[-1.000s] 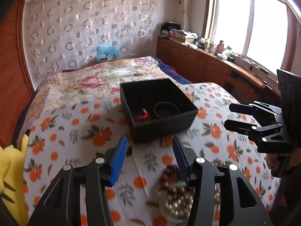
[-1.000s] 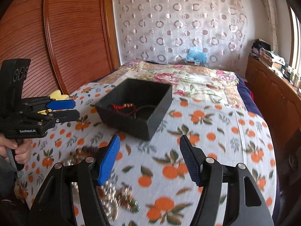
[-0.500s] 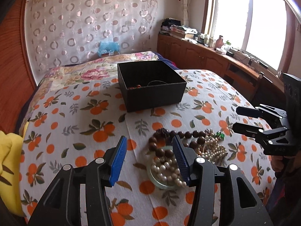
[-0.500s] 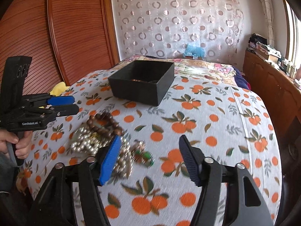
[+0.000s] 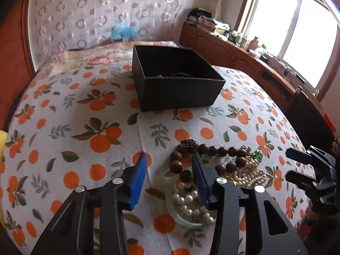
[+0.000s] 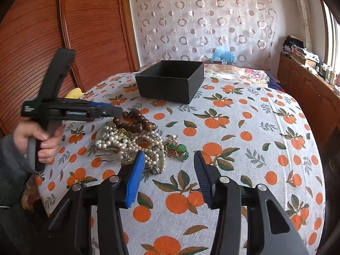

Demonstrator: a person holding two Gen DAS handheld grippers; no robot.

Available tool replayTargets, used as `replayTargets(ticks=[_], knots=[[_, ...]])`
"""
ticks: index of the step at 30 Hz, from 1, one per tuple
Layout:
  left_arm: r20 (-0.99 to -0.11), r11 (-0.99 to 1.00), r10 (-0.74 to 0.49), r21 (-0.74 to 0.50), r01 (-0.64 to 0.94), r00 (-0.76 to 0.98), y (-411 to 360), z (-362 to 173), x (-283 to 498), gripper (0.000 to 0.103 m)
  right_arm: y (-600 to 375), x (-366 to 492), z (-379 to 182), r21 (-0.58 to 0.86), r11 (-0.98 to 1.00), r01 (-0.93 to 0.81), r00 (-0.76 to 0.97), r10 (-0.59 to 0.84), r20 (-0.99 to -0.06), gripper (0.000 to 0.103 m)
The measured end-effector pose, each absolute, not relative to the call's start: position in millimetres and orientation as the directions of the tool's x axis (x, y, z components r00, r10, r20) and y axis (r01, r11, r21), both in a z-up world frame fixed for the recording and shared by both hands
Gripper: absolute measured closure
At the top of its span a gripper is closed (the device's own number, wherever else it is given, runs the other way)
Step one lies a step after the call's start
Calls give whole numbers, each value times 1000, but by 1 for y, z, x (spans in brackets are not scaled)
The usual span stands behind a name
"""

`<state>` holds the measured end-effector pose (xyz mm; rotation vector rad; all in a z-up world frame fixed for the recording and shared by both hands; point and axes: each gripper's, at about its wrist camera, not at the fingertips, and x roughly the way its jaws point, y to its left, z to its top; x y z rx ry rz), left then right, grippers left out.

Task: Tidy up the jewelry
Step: 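Move both open tools back from the box to the jewelry pile, then grasp the brown wooden bead bracelet with the left tool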

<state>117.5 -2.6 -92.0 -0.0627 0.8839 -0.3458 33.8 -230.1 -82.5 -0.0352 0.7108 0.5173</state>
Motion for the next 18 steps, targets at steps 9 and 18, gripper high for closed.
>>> replayTargets(ticks=[9, 18], knots=[[-770, 938, -325, -188, 292, 549, -17, -97, 135, 72, -242, 37, -83, 138, 883, -449, 639, 425, -641, 53], [-723, 945, -291, -115, 307, 626, -25, -75, 119, 91, -238, 52, -86, 118, 875, -469, 613, 419, -670, 57]])
